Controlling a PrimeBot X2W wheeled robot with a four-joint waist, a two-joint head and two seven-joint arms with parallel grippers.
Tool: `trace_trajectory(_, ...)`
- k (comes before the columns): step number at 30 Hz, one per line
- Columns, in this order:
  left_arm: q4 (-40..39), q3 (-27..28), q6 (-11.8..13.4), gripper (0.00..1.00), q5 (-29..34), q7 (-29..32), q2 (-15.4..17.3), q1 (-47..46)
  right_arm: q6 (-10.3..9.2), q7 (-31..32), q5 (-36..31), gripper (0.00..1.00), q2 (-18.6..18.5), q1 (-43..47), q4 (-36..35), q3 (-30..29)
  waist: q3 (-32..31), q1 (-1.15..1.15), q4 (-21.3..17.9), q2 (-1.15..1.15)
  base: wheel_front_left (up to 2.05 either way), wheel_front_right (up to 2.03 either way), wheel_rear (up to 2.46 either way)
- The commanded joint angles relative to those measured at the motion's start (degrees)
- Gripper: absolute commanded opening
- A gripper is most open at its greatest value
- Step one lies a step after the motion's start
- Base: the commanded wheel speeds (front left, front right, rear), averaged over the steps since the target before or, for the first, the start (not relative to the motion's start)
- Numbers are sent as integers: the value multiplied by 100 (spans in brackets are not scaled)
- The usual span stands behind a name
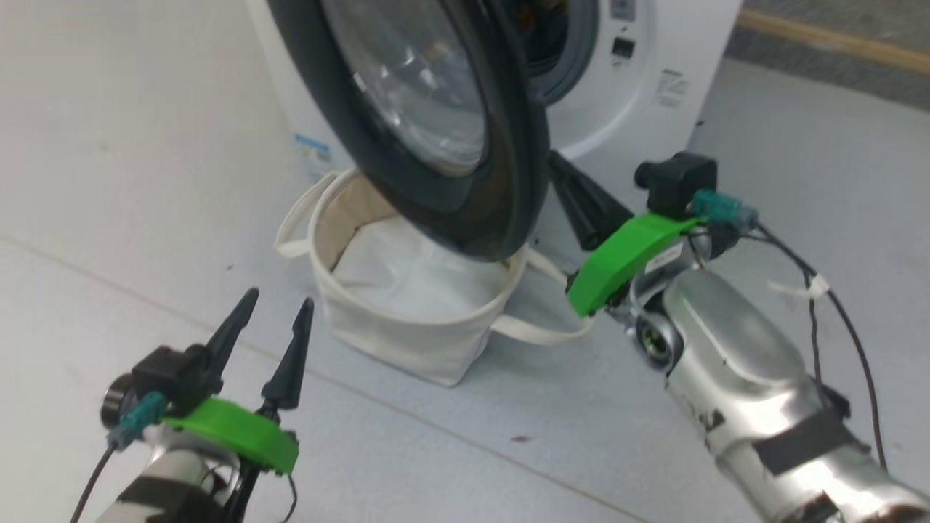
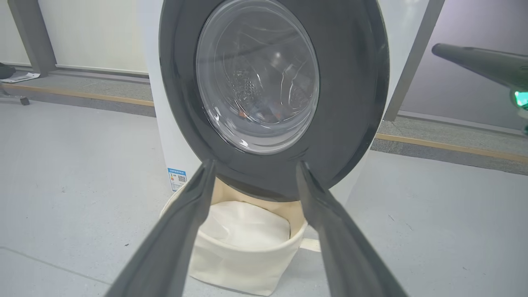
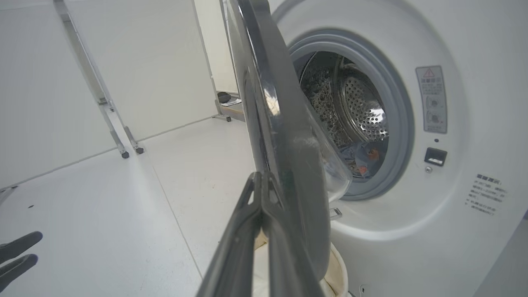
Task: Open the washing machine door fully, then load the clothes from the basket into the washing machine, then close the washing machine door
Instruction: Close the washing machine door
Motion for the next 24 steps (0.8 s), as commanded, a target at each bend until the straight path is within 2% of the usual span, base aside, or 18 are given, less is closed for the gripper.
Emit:
trace_trajectory(1, -62, 201, -60, 100, 86, -77, 57, -429, 6, -122, 151, 0, 123, -366, 87, 85, 257, 0, 241, 0, 0, 0, 0)
trace_trajectory(12, 358, 210, -339, 100, 209, -201, -327, -844, 6, -473, 1192, 0, 125, -1248, 1493, 823, 566, 0, 498, 0, 0, 0, 0)
trace_trajectory(20, 459, 259, -441, 100, 301, -223, -489, -879, 6, -563, 1651, 0, 125, -1667, 2307, 692, 609, 0, 549, 0, 0, 0, 0)
trace_trajectory(24, 446, 300, -496, 100, 332, -226, -557, -920, 6, -566, 1541, 0, 125, -2005, 2698, 423, 768, 0, 570, 0, 0, 0, 0)
